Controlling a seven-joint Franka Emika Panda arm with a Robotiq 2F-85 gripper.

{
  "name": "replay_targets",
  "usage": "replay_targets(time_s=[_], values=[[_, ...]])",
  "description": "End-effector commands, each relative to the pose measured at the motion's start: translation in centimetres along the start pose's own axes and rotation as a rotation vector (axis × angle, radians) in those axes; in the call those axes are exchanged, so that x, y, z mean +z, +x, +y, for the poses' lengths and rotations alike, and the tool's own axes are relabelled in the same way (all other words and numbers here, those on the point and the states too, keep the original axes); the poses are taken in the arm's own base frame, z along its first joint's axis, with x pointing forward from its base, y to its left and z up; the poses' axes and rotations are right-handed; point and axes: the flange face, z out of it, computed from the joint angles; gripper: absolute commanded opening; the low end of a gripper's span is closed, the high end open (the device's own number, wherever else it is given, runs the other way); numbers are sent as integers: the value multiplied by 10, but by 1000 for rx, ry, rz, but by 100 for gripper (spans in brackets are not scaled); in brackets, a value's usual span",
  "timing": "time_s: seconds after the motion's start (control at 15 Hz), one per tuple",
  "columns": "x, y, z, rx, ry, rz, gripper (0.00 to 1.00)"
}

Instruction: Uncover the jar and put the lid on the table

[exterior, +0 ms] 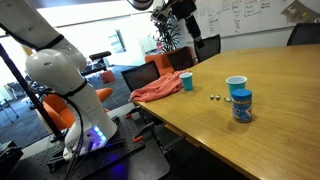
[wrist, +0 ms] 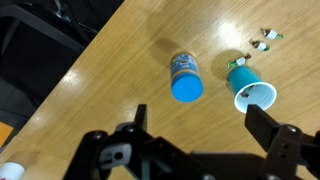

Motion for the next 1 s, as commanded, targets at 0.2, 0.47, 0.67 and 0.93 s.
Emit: replay_targets(time_s=[0.2,0.47,0.67,0.93], values=[[71,59,23,115,-66,1,100],[122,78,18,79,-81,-48,100],[154,85,1,47,-69,-85,100],[186,89,-19,-2,-26,-97,100]])
